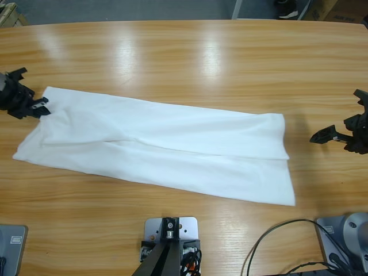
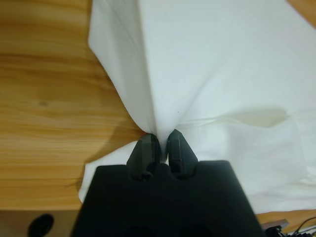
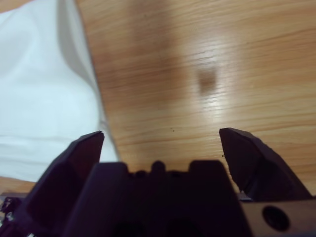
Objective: Fold clothes
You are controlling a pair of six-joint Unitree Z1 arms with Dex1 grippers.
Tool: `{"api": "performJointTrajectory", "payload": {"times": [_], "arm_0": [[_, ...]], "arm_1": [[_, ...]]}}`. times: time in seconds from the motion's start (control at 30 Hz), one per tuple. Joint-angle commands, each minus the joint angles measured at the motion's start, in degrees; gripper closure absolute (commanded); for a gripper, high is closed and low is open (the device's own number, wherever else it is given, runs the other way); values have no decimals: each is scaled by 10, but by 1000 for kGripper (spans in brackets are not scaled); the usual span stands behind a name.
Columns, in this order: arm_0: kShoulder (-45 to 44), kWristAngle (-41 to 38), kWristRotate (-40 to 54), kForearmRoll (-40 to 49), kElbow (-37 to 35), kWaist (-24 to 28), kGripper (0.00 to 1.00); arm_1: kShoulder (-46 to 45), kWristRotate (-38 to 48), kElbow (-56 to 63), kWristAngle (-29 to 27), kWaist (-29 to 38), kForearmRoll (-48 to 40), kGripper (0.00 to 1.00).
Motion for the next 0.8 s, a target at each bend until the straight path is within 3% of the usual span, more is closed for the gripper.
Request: {"api": "performJointTrajectory", "payload": {"times": [0.03,0.17,0.4,0.6,0.8], "arm_0": [[12,5,15,29,-2,6,65],[-14,5,17,30,3,-37,27],[-54,11,-5,43,5,-103,27],[-56,11,-21,48,0,-125,27],[-67,15,-25,60,0,-129,27]], "arm_1": [[20,35,30,68,1,-40,41],[12,59,49,143,1,-77,110],[31,87,137,204,1,-193,147],[55,95,144,218,7,-210,151],[119,156,147,207,61,-265,150]]}}
